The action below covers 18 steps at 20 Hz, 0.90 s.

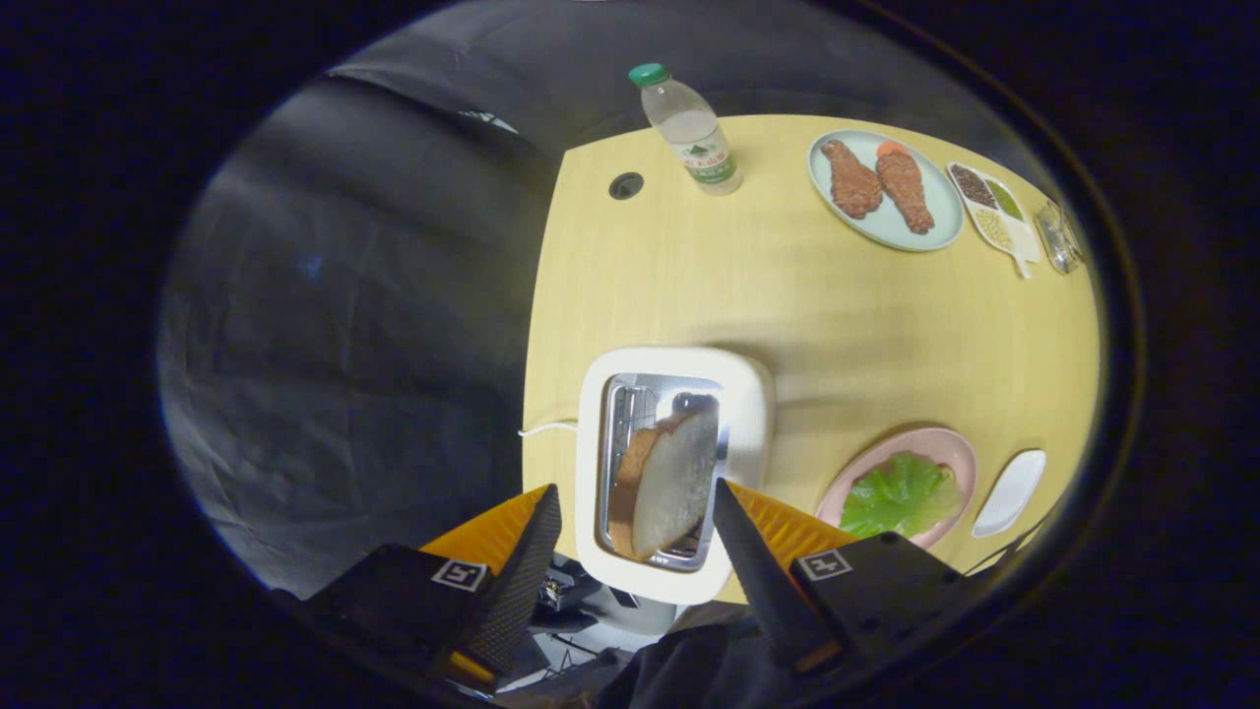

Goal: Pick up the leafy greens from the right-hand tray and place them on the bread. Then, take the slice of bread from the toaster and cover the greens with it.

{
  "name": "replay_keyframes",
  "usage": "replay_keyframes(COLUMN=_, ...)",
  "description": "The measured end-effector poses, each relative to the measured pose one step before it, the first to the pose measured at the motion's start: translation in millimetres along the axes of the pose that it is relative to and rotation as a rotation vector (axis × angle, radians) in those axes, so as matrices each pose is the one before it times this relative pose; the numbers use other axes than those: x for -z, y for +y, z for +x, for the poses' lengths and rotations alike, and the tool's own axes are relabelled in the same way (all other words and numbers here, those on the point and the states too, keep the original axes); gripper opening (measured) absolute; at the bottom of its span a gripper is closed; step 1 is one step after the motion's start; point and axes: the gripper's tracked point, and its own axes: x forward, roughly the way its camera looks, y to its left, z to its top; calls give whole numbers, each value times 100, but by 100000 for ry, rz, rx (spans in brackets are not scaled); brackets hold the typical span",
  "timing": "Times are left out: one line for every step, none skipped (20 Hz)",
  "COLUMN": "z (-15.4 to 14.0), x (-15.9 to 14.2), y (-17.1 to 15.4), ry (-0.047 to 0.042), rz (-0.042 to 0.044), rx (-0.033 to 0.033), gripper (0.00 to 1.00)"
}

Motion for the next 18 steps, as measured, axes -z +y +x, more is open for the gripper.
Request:
replay_keyframes(z=640, x=110, y=-70, ry=977, rz=-365, rx=1526, gripper=94)
replay_keyframes(z=642, x=-40, y=-209, ry=516, rz=-884, rx=1325, gripper=87)
replay_keyframes(z=536, x=-13, y=-40, ry=698, rz=-988, rx=1198, gripper=79)
replay_keyframes(z=388, x=48, y=-159, ry=400, rz=-643, rx=1176, gripper=71)
replay_keyframes(z=277, x=163, y=-201, ry=1259, rz=-163, rx=1494, gripper=64)
replay_keyframes(z=153, x=88, y=-70, ry=786, rz=321, rx=547, gripper=56)
replay_keyframes(z=323, x=273, y=-258, ry=551, rz=-377, rx=908, gripper=49)
replay_keyframes(z=-162, x=-507, y=-940, ry=-304, rz=60, rx=2951, gripper=41)
replay_keyframes(z=-159, x=-125, y=-527, ry=-9, rz=373, rx=1521, gripper=33)
replay_keyframes(z=-215, x=37, y=-151, ry=549, rz=-562, rx=-444, gripper=26)
replay_keyframes(z=-40, x=-149, y=-315, ry=-1168, rz=617, rx=1237, gripper=18)
replay_keyframes(z=-481, x=41, y=-319, ry=-183, rz=52, rx=-1010, gripper=11)
replay_keyframes(z=-547, x=-64, y=-210, ry=-301, rz=318, rx=-1609, gripper=10)
replay_keyframes(z=-703, x=49, y=236, ry=-1212, rz=1179, rx=-2351, gripper=10)
replay_keyframes(z=-825, x=-66, y=133, ry=-910, rz=1041, rx=-2502, gripper=11)
replay_keyframes(z=-945, x=-35, y=-123, ry=-966, rz=976, rx=-2011, gripper=10)
replay_keyframes(z=-1099, x=-205, y=-299, ry=-1361, rz=1098, rx=-1964, gripper=10)
replay_keyframes(z=-1069, x=-102, y=-225, ry=-1067, rz=1295, rx=-2033, gripper=10)
